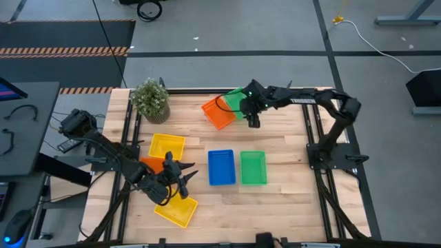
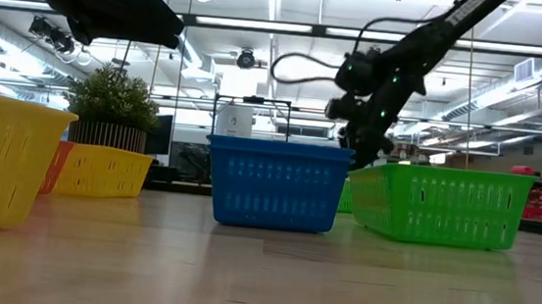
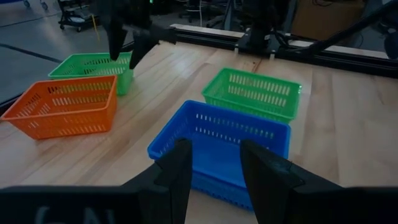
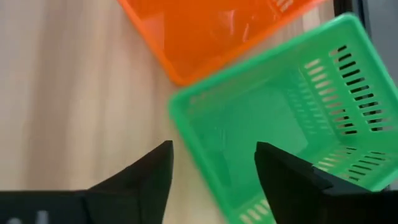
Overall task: Stack baskets by color
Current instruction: Stack the top green bin on top of the bottom green bin
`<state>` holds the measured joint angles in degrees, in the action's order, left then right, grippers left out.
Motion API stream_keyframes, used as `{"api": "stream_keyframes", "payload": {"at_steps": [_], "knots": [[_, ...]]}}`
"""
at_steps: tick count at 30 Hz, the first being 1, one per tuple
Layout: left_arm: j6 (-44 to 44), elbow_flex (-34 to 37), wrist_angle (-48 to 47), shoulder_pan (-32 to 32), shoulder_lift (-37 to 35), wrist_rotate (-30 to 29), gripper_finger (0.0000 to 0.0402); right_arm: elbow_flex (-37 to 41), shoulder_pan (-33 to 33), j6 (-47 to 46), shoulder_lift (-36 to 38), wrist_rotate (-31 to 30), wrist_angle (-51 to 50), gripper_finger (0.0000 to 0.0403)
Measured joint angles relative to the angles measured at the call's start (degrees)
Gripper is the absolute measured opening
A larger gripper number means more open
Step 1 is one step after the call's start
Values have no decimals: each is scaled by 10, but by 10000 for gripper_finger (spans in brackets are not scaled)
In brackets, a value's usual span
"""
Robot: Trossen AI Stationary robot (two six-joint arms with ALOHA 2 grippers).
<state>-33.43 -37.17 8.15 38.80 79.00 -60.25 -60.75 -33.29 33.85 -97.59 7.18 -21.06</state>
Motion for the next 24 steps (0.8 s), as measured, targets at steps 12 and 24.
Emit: {"api": "stream_keyframes", "payload": {"at_steps": [12, 24], "knots": [[-5, 0, 0, -19, 0, 16, 142, -40, -1, 28, -63, -22, -62, 164], [-20, 0, 0, -18, 0, 32, 142, -31, 154, -148, 55, -195, -208, 14]]}}
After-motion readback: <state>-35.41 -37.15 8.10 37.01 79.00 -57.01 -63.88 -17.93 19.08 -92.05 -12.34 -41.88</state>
